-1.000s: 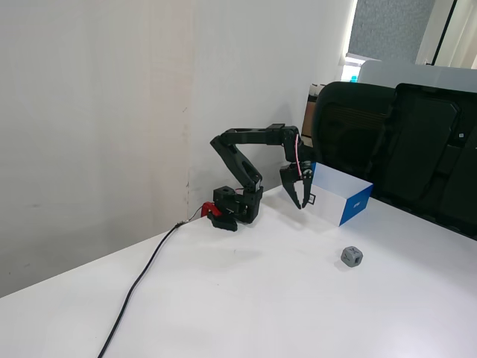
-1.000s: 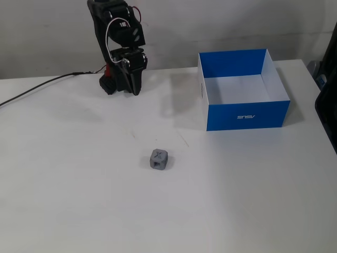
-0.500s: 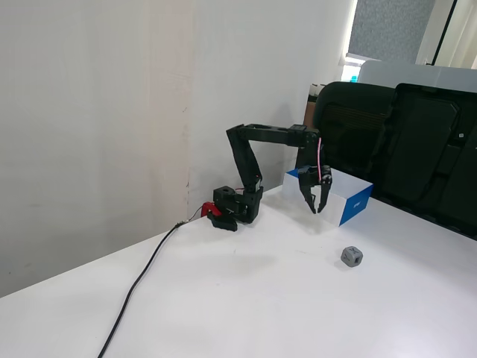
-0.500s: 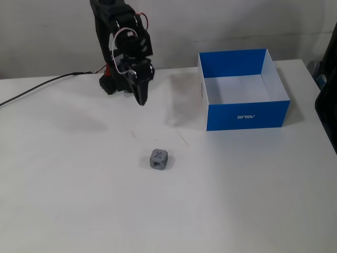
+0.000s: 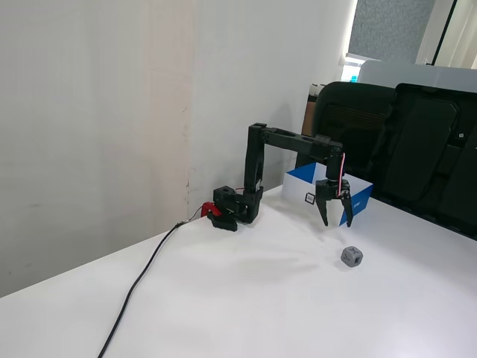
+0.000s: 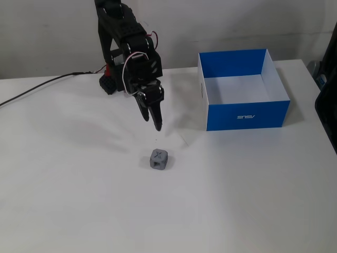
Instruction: Grasp the gray block and put it in the box.
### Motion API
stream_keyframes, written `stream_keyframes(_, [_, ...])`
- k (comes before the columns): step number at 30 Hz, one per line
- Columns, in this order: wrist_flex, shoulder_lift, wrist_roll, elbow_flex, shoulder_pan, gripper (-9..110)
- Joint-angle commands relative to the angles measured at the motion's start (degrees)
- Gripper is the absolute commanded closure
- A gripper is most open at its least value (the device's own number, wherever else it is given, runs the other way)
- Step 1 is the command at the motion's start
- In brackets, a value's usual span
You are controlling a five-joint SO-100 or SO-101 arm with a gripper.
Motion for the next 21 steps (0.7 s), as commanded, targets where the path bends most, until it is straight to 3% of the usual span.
stream_keyframes(1, [0.44,-0.53,-0.53,-6.15,-0.26,72])
stream_keyframes(21, [2.29,-16.0,-0.79,-20.74,-4.22,72])
